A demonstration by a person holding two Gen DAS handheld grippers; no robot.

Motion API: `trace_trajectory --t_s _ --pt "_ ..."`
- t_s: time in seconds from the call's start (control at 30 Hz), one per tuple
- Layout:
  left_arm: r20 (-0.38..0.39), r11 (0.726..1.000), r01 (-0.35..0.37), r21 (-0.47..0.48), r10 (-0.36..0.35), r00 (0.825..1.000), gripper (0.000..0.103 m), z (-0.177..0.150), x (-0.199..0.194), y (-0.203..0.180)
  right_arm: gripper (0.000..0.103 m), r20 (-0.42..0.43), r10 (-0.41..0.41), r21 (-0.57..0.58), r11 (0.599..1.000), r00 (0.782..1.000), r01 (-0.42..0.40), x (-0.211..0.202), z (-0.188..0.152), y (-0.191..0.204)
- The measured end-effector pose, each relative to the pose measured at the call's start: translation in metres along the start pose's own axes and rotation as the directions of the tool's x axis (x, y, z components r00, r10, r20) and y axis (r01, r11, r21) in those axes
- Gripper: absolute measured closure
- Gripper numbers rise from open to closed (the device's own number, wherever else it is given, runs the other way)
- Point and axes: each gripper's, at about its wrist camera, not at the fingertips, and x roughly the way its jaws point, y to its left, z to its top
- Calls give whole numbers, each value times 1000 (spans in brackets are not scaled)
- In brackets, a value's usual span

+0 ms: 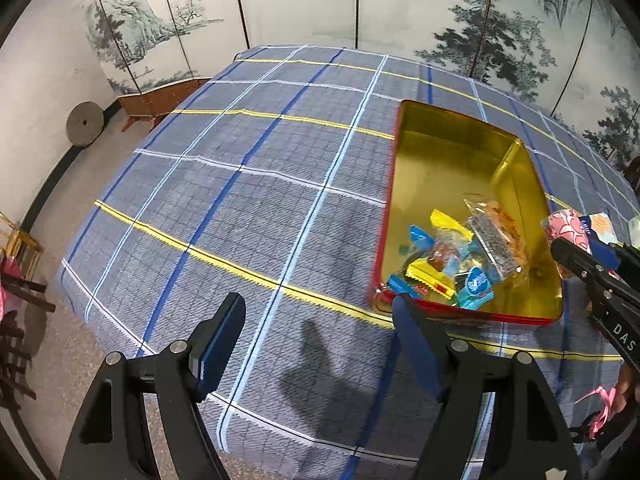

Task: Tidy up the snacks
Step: 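Carry the pink pack into the tin and open the right tool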

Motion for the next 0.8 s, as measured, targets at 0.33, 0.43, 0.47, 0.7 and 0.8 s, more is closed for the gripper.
trace_trajectory --t_s 0.33,0.43,0.47,0.7,0.8 --pt "-12 1000 -17 -16 16 1000 30 -2 3 11 73 -16 6 -43 999 1000 -7 16 7 16" --pt "-17 999 -24 -22 23 1000 30 -2 4 15 73 -28 13 -46 999 1000 -14 23 7 19" --pt "-20 999 -27 -25 27 999 30 -2 4 16 73 -30 12 -49 999 999 -14 25 8 20" --pt "-24 999 -34 -35 33 999 30 -2 5 23 73 -48 18 -54 998 999 -21 38 7 24" --pt "-27 999 -38 -39 37 999 30 -2 6 25 73 -52 11 -58 998 999 -14 44 7 26"
